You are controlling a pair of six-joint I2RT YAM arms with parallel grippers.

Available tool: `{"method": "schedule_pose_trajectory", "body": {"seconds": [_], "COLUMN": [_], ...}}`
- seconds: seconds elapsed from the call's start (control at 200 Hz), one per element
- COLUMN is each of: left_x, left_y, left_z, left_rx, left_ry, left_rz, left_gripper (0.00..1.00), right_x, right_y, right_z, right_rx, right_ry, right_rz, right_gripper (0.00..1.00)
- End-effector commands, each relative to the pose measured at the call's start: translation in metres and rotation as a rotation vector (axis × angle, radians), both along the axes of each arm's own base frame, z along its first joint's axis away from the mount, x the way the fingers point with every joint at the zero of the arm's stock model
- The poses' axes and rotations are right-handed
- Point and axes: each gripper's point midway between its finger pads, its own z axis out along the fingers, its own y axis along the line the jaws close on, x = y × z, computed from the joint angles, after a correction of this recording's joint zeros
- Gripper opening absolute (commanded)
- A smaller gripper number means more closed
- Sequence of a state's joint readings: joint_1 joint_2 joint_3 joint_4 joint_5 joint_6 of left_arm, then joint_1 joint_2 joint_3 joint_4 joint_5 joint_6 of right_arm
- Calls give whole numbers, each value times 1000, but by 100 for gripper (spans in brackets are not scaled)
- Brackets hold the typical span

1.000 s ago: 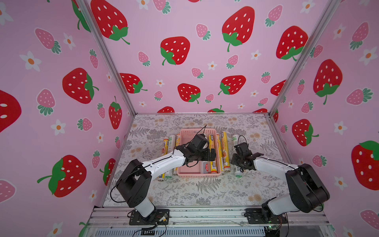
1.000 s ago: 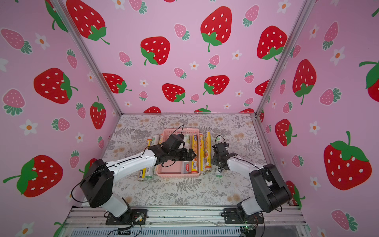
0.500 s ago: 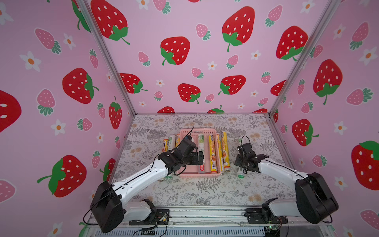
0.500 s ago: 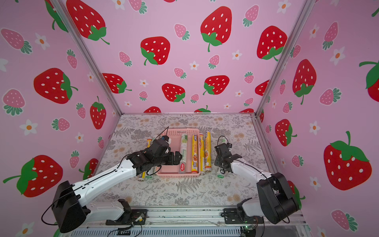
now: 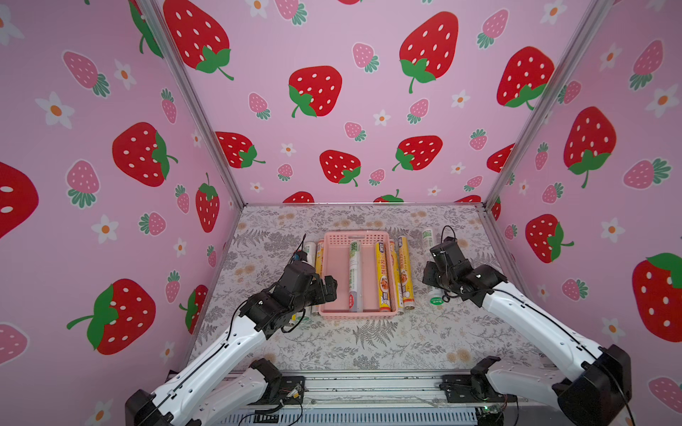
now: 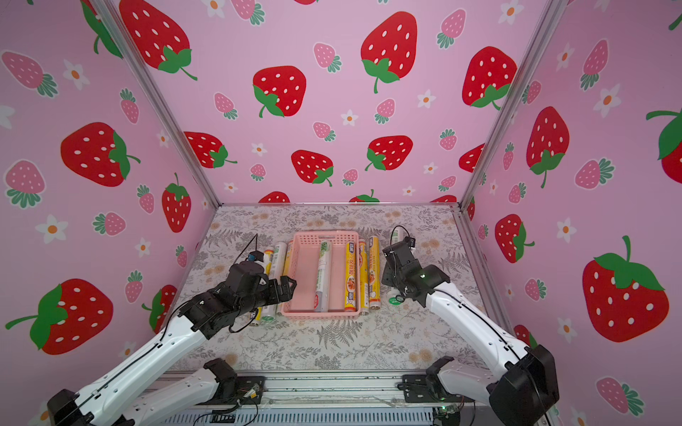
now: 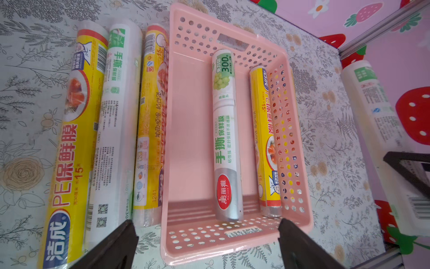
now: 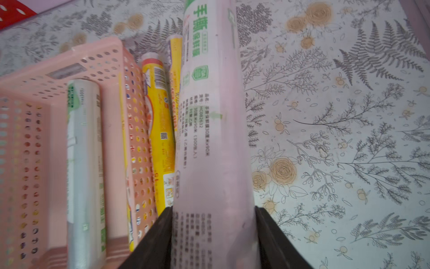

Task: Put the plastic wrap into the basket
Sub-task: Place the plastic wrap in the basket.

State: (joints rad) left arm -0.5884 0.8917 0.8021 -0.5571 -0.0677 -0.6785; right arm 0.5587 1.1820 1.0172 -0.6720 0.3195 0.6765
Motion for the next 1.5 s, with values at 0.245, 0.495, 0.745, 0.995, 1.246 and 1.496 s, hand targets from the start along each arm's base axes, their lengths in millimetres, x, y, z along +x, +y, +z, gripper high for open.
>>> {"method": "schedule_pose_trajectory", "body": {"seconds": [0.245,0.495,0.745,0.995,1.246,1.496], "left_x": [-22,-33,-30,-29,-29,-28], "left_y": [-8,5,-2,-7,-7,-11], "left_z": [-6,-11,-12,-22,-19,-20], "left_rx": [-125,-131,-145,-164,-159,-162], "left_ry": [43,11,15,39,25,40], "left_rz": [-47,-22,-39,-42,-51,-71], "left_gripper": [99,100,100,100,99,100], "right_x": [7,7,10,17,26,33], "right_y": [84,129,161,181,193,194], "right_z": [28,15,1,-21,-43,-60], "right_rx": [59,124,161,160,138,102], "right_ry": [-58,-66,-52,-19,-2,-6], "right_rz": [103,85,116,113,109,93], "right_gripper": [27,26,26,26,26,26]}}
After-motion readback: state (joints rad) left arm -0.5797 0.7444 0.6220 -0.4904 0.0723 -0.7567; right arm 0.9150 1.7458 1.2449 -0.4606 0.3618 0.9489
